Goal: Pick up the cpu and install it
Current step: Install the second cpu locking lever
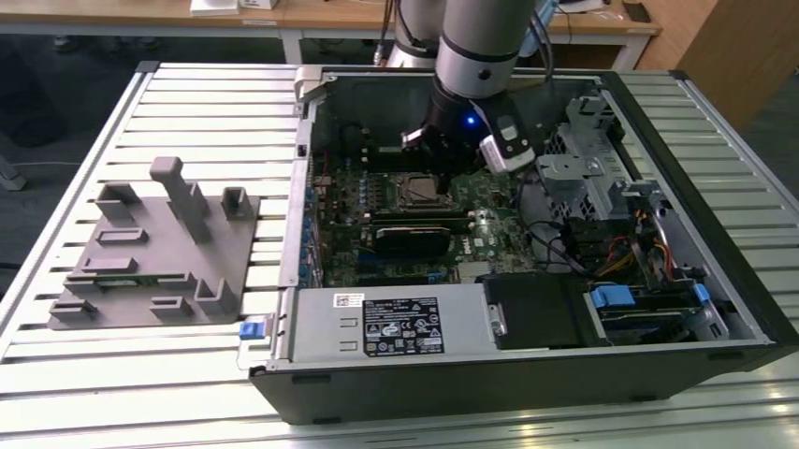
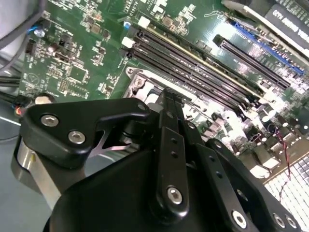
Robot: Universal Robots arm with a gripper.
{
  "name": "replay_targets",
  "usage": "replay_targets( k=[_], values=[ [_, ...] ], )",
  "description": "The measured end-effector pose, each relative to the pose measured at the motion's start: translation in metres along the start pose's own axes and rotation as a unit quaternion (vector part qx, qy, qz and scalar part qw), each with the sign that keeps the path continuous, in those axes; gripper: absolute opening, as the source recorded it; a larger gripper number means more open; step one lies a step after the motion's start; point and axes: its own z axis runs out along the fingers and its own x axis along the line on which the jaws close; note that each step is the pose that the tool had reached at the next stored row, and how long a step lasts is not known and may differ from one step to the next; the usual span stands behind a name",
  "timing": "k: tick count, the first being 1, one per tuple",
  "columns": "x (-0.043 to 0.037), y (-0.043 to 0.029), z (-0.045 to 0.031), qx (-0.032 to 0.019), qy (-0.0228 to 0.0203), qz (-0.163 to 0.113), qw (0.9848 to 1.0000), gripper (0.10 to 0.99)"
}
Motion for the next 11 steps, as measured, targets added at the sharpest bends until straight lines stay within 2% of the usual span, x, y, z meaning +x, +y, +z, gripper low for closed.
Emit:
replay_targets(
  k=[3, 6, 11],
  values=[
    [0.0093, -0.0003, 0.0016, -0.0029, -0.0023, 0.000, 1.0000, 0.106],
    [0.0132, -0.0008, 0.0020, -0.0059, -0.0030, -0.001, 1.0000, 0.106],
    [0.0205, -0.0091, 0.0019, -0.0076, -0.0030, -0.001, 1.0000, 0.106]
  ],
)
